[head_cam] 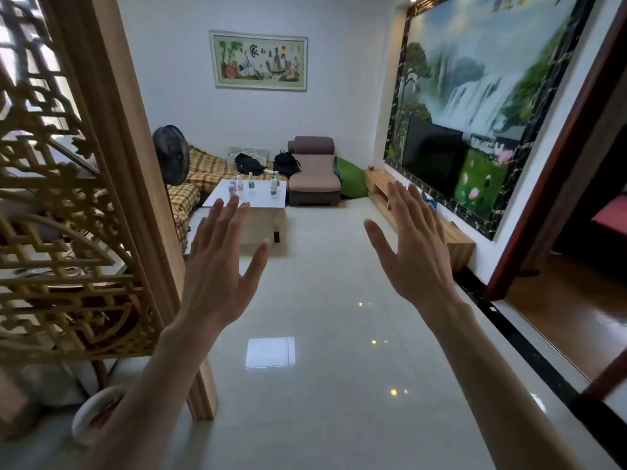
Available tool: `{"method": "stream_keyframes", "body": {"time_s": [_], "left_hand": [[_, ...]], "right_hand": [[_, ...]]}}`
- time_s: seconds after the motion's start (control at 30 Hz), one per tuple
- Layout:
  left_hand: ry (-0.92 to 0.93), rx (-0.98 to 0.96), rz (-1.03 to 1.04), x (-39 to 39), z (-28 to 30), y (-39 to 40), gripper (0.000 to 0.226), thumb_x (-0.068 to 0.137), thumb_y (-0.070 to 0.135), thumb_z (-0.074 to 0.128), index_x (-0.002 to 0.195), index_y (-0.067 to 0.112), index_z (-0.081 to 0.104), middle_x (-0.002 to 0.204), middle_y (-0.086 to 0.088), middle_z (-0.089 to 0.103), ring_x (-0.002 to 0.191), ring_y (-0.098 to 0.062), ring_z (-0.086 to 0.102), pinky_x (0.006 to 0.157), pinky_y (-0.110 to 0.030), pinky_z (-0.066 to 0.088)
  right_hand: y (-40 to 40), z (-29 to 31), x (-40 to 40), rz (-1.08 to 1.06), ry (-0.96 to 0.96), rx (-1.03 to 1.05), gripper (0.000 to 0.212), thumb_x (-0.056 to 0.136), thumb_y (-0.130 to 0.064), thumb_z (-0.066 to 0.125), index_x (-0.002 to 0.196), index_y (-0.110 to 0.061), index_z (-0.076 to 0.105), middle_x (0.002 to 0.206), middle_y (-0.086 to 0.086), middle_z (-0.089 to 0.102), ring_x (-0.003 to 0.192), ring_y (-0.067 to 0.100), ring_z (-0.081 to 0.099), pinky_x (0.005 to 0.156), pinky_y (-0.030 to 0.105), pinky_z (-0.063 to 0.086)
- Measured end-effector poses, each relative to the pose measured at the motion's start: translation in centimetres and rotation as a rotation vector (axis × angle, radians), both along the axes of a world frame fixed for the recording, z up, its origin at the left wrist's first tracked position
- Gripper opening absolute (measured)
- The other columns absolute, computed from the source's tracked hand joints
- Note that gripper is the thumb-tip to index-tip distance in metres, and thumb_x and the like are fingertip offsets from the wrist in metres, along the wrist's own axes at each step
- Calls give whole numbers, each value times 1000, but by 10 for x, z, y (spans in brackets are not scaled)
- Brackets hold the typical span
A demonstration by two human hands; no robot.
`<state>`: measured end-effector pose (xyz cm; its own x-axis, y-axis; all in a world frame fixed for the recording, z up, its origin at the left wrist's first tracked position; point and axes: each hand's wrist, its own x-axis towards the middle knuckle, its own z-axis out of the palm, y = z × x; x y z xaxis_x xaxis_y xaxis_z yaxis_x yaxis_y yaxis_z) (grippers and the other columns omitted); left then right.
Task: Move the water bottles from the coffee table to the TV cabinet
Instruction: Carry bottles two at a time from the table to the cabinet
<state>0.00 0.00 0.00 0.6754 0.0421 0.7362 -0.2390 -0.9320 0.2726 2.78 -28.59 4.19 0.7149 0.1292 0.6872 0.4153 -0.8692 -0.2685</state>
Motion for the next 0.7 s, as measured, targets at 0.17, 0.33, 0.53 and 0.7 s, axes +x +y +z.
{"method": "stream_keyframes", "body": {"time_s": [0.17,0.33,0.53,0.7], "left_hand": [[9,0,14,61,-13,8,69,101,67,29,161,33,19,173,9,12,161,-12,6,126,-43,13],[-26,15,17,149,-18,3,68,102,64,31,161,32,20,172,11,14,160,-10,7,125,-39,14],[-12,9,38,270,-7,-14,68,102,65,29,161,33,19,172,12,14,160,-9,7,123,-39,17],[-4,-6,54,354,3,-25,69,102,64,30,161,30,20,172,11,15,160,-11,7,123,-39,15]], "right_hand": [[6,-9,57,-12,0,11,74,104,-62,31,163,-18,21,171,1,22,159,20,12,127,52,19],[0,-17,145,-6,-62,16,74,104,-63,30,163,-18,22,171,1,23,160,20,11,129,48,15],[-18,-13,267,8,-57,25,74,104,-62,28,163,-17,23,171,1,22,160,19,9,128,48,16],[-21,-7,358,39,-21,16,76,102,-64,27,164,-19,20,171,1,20,160,18,9,129,45,11]]}}
